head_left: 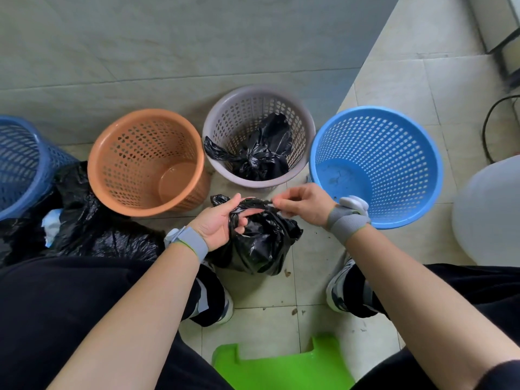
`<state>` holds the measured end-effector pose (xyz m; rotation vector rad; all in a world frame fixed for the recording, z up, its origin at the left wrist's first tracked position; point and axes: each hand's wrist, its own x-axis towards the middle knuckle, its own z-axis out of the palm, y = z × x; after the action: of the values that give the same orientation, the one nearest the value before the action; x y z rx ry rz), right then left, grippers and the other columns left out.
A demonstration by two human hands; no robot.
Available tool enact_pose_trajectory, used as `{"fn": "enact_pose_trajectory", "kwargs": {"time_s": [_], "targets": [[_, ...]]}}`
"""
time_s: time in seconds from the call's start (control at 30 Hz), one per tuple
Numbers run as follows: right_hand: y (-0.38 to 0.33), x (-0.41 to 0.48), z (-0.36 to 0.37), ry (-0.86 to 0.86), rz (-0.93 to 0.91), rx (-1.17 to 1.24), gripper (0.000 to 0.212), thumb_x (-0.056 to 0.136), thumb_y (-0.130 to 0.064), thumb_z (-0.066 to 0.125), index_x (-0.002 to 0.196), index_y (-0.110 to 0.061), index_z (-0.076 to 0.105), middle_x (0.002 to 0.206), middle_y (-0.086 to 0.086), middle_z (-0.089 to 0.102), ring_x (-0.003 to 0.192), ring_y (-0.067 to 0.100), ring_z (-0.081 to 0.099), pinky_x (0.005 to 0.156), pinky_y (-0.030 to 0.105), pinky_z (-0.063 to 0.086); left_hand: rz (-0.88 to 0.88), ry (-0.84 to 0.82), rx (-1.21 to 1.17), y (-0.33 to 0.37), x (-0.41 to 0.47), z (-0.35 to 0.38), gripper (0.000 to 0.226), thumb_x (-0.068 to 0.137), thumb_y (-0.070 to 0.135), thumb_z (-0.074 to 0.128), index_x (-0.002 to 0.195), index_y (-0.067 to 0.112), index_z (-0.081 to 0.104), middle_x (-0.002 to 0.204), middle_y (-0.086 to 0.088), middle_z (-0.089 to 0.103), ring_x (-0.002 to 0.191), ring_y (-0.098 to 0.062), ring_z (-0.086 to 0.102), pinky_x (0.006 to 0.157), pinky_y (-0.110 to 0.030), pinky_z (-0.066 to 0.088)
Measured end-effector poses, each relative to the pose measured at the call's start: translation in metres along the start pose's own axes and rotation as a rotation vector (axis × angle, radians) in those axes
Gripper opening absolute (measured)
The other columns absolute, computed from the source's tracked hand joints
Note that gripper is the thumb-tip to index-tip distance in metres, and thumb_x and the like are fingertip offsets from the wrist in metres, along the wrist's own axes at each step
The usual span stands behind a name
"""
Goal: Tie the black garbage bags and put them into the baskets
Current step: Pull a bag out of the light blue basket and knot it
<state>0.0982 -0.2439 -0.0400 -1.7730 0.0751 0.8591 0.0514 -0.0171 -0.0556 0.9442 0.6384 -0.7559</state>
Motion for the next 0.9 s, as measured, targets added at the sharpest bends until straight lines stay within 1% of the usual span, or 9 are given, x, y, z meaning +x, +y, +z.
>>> {"fn": "enact_pose_trajectory", "kwargs": {"time_s": [0.2,0.3,0.43,0.53,0.6,0.67,0.73,0.8,0.9], "targets": [[0.038,-0.014,0.03,-0.18,0.136,-0.006,0.014,0.089,-0.018,0.073,0.097,-0.006,0.073,0.082,0.013,0.073,0.072,0.018,0.07,0.075,0.027,0.061,0.065,0.106,-0.137,0.005,-0.004,0.012,0.027,0.102,0.029,0.043,0.093,0.013,0.063,0.09,-0.012,0.073,0.049,-0.01,0.056,0.046,-0.018,0.041],[0.043,-0.009,0.032,-0.108,0.056,-0.147,0.014,0.088,-0.026,0.075,0.094,-0.013,0.076,0.077,0.003,0.074,0.068,0.013,0.07,0.072,0.023,0.06,0.032,0.084,-0.121,0.007,-0.006,0.012,0.032,0.102,0.031,0.041,0.074,0.017,0.047,0.068,-0.007,0.049,0.04,-0.013,0.037,0.045,-0.021,0.036],[0.045,-0.004,0.021,0.057,-0.001,-0.435,0.015,0.083,-0.043,0.075,0.087,-0.03,0.072,0.082,-0.011,0.071,0.075,0.008,0.067,0.073,0.025,0.055,-0.008,0.123,0.048,0.015,-0.008,0.008,0.034,0.099,0.034,0.048,0.069,0.017,0.044,0.063,-0.003,0.035,0.042,-0.013,0.021,0.051,-0.022,0.028],[0.046,-0.001,0.016,0.186,-0.092,-0.546,0.047,0.074,-0.045,0.081,0.107,-0.025,0.053,0.106,-0.001,0.052,0.094,0.016,0.053,0.084,0.028,0.046,-0.039,0.116,0.111,0.017,-0.011,0.016,0.034,0.098,0.032,0.049,0.068,0.016,0.045,0.058,-0.001,0.035,0.042,-0.011,0.017,0.051,-0.023,0.024],[0.042,0.001,0.018,0.103,-0.097,-0.612,0.084,0.068,-0.046,0.083,0.137,-0.032,0.037,0.132,0.008,0.04,0.121,0.026,0.043,0.105,0.042,0.042,-0.052,0.089,0.16,0.016,-0.015,0.024,0.036,0.098,0.03,0.048,0.066,0.016,0.043,0.055,-0.001,0.034,0.042,-0.01,0.016,0.047,-0.022,0.025],[0.041,0.005,0.025,-0.026,-0.055,-0.723,0.1,0.069,-0.046,0.08,0.149,-0.045,0.02,0.152,0.012,0.026,0.137,0.033,0.029,0.112,0.053,0.034,-0.068,0.058,0.222,0.014,-0.015,0.029,0.038,0.099,0.03,0.047,0.064,0.016,0.041,0.052,-0.001,0.034,0.042,-0.01,0.015,0.048,-0.024,0.025],[0.043,0.009,0.03,-0.133,-0.037,-0.796,0.077,0.079,-0.04,0.073,0.146,-0.04,0.036,0.15,0.011,0.036,0.137,0.033,0.033,0.111,0.049,0.035,-0.095,0.036,0.291,0.014,-0.016,0.03,0.042,0.099,0.04,0.045,0.064,0.016,0.04,0.052,-0.002,0.034,0.04,-0.011,0.017,0.052,-0.027,0.025],[0.045,0.009,0.027,-0.174,-0.034,-0.732,0.038,0.087,-0.027,0.062,0.125,-0.03,0.058,0.123,0.007,0.062,0.117,0.031,0.057,0.099,0.039,0.047,-0.107,0.051,0.367,0.014,-0.013,0.024,0.049,0.098,0.051,0.043,0.065,0.016,0.04,0.055,-0.005,0.038,0.039,-0.014,0.022,0.053,-0.027,0.028],[0.047,0.003,0.023,-0.115,-0.011,-0.629,0.018,0.092,-0.022,0.054,0.108,-0.028,0.061,0.099,0.0,0.068,0.092,0.025,0.066,0.086,0.034,0.054,-0.037,0.211,0.487,0.013,-0.007,0.01,0.052,0.098,0.056,0.04,0.068,0.012,0.042,0.074,-0.012,0.05,0.039,-0.018,0.039,0.063,-0.028,0.039]]}}
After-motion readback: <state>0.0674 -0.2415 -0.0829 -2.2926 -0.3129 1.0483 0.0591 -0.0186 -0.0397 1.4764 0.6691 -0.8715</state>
